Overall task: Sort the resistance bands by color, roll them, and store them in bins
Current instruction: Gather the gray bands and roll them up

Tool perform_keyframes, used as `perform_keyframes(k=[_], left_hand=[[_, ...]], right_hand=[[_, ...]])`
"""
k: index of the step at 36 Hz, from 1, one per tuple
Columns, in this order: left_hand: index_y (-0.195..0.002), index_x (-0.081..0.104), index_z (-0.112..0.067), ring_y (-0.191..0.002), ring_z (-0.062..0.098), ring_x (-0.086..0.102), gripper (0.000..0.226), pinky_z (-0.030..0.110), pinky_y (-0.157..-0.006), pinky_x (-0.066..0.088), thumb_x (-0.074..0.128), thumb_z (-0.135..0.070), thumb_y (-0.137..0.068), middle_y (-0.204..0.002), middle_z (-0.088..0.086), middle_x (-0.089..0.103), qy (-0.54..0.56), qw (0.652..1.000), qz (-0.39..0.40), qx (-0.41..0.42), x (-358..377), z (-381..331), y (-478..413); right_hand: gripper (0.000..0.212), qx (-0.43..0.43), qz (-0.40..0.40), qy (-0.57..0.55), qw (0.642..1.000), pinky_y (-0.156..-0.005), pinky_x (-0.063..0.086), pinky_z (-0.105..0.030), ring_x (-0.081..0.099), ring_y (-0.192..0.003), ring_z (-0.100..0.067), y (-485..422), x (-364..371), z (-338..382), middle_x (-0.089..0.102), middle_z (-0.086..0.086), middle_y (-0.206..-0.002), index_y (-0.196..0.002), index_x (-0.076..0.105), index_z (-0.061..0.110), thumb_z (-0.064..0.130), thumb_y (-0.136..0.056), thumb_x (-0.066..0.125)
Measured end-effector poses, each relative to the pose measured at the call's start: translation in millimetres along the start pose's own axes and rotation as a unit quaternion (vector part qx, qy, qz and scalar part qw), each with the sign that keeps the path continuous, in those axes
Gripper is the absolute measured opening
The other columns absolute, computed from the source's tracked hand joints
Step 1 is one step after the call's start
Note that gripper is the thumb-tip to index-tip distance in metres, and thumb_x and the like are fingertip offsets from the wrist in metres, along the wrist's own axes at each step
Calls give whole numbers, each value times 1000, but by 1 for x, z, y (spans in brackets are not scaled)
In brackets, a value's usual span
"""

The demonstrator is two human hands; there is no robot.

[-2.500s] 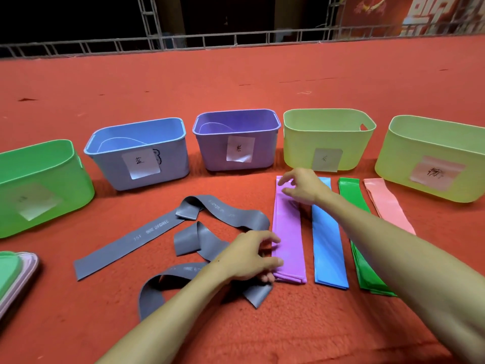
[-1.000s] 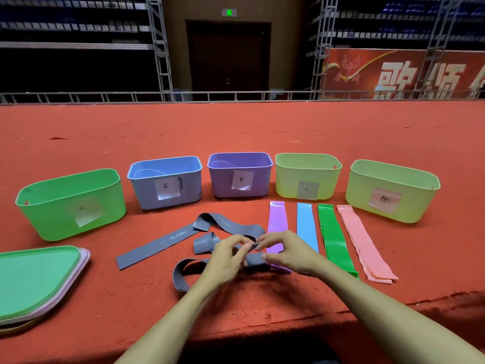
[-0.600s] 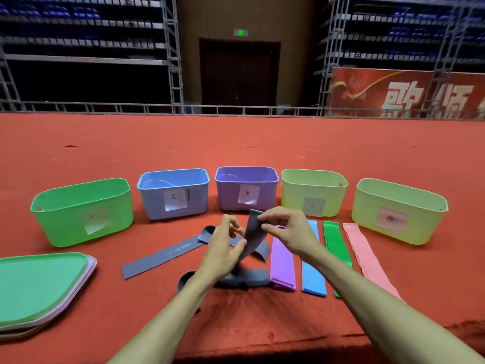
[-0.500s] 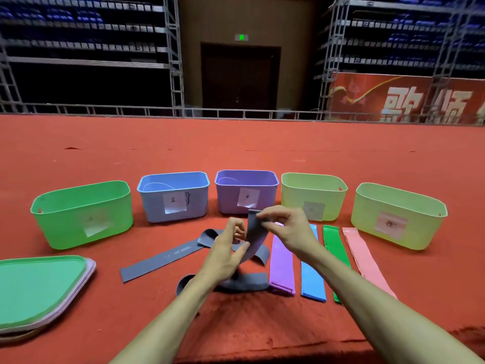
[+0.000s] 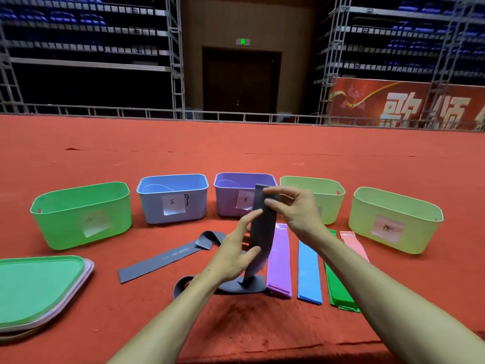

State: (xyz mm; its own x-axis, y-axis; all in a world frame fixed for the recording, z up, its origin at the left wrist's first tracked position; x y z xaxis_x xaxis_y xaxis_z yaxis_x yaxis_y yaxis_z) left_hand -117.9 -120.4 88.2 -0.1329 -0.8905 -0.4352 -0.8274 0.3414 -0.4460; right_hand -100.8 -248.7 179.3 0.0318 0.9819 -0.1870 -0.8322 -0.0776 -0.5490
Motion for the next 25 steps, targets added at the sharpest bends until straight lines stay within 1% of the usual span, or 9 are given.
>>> perform_keyframes(k=[3, 5, 8, 12, 14, 18, 20, 22, 25], left_hand=[[-142, 22, -53, -82, 13, 55, 85, 36, -88, 51, 56, 1, -86, -89, -14, 61, -12, 1000, 23, -5, 10, 4, 6], [-143, 22, -53, -84, 21, 57, 86, 41, -96, 50, 57, 1, -85, -102, -2, 65, -22, 999, 34, -11, 15, 5, 8], [-141, 23, -54, -104, 24, 64, 85, 42, -97, 51, 56, 2, -86, -131, -15, 55, -2, 998, 55, -19, 27, 6, 15], [-141, 21, -56, -91, 32, 67, 89, 48, -84, 55, 57, 1, -83, -126, 0, 60, 13, 996, 75, -37, 42, 16, 25], [-140, 20, -58, -89, 35, 65, 91, 47, -81, 55, 60, 0, -82, -124, 1, 59, 8, 995, 87, -49, 50, 22, 31], [-141, 17, -59, -97, 24, 65, 94, 38, -83, 56, 62, -2, -82, -132, -3, 54, 3, 991, 114, -65, 63, 31, 45], [-141, 15, -59, -103, 13, 63, 95, 35, -83, 56, 63, -3, -81, -136, -10, 50, -9, 990, 126, -66, 68, 36, 50], [-140, 15, -60, -90, 9, 62, 97, 36, -80, 54, 65, -3, -80, -130, -9, 54, -12, 987, 140, -73, 73, 40, 55], [-139, 14, -63, -67, 17, 53, 99, 40, -75, 54, 65, -4, -78, -117, 4, 62, -20, 984, 152, -88, 78, 49, 58]], right_hand=[[23, -23, -25, -6, 999, -67, 52, -14, 64, -73, 3, -6, -8, 16, 70, -2, -86, -91, 72, 12, -7, -81, 68], [24, -36, -48, -11, 998, -70, 50, -11, 63, -72, 6, -10, -15, 23, 70, 3, -85, -93, 72, 10, -9, -79, 69], [24, -44, -67, -12, 997, -71, 50, -11, 64, -73, 7, -14, -25, 29, 70, 5, -87, -97, 71, 9, -8, -80, 69], [23, -52, -84, -18, 995, -72, 50, -13, 65, -75, 4, -15, -36, 31, 70, 4, -88, -96, 71, 8, -8, -80, 69], [24, -44, -95, -28, 994, -71, 51, -15, 66, -75, 2, -14, -42, 27, 71, 4, -87, -94, 71, 11, -9, -80, 68], [28, -21, -97, -19, 995, -75, 57, -27, 67, -80, -7, -8, -49, 9, 73, 3, -87, -88, 73, 22, -5, -82, 69], [30, -18, -91, -5, 996, -75, 57, -28, 67, -80, -7, -3, -50, 1, 73, 5, -87, -87, 73, 24, -5, -82, 68], [32, -13, -88, 4, 996, -76, 56, -27, 67, -80, -6, 2, -50, -5, 72, 5, -88, -86, 72, 25, -6, -82, 68], [31, 5, -82, -8, 997, -78, 57, -28, 68, -80, -7, 8, -50, -13, 72, 4, -87, -88, 72, 22, -8, -82, 67]])
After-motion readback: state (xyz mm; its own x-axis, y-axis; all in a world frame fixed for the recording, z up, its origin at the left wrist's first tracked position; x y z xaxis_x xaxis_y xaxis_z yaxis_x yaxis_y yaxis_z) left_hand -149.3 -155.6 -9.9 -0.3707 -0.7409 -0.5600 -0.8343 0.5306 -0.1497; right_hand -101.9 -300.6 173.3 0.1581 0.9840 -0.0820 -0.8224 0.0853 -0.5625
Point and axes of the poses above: each hand's wrist, its own y-axis away from the middle knuckle, its own x-axis out of the palm, z = x × y, the point moved 9 cm from there along -y, towards the middle knuckle
